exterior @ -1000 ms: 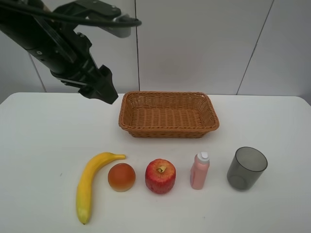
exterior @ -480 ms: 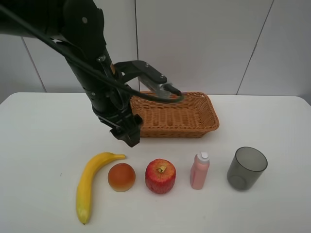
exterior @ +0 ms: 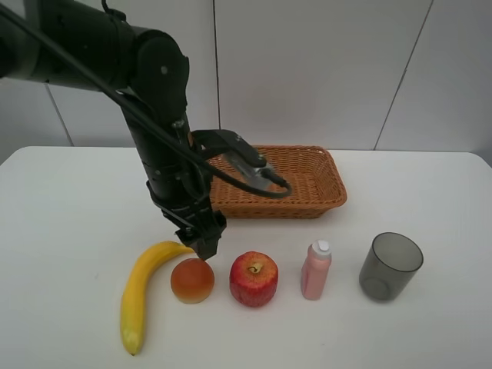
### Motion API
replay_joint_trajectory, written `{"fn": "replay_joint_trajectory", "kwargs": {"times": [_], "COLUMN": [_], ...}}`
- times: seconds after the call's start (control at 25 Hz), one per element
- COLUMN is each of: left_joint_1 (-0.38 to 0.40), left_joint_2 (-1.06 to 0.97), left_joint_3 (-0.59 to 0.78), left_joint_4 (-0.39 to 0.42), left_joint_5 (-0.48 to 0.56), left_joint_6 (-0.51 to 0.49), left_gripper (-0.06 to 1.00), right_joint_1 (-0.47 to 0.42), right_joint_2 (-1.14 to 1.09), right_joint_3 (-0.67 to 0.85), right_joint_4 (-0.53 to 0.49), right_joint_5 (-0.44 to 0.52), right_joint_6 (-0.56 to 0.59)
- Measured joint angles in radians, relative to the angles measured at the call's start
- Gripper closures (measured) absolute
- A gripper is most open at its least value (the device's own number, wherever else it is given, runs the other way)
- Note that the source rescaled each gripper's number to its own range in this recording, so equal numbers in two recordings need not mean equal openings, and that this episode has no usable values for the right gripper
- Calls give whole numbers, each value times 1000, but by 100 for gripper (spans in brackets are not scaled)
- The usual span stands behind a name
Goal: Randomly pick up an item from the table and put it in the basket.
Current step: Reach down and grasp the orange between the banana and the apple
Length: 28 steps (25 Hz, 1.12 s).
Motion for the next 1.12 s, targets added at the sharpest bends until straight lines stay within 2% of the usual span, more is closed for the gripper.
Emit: {"fn": "replay_joint_trajectory", "kwargs": {"times": [0.52, 1.12], "left_joint_1": [-1, -1], "left_joint_2": [103, 191], "left_joint_3": [0, 0], "left_joint_4": [28, 11], "left_joint_5": [-45, -47], "left_joint_6": [12, 19], "left_gripper": [4, 4], "right_joint_1": [0, 0], "right_joint_2": [0, 0], "right_joint_3": [0, 0], "right_joint_4": [0, 0], "right_joint_5": [0, 0], "right_joint_6": [0, 0]}}
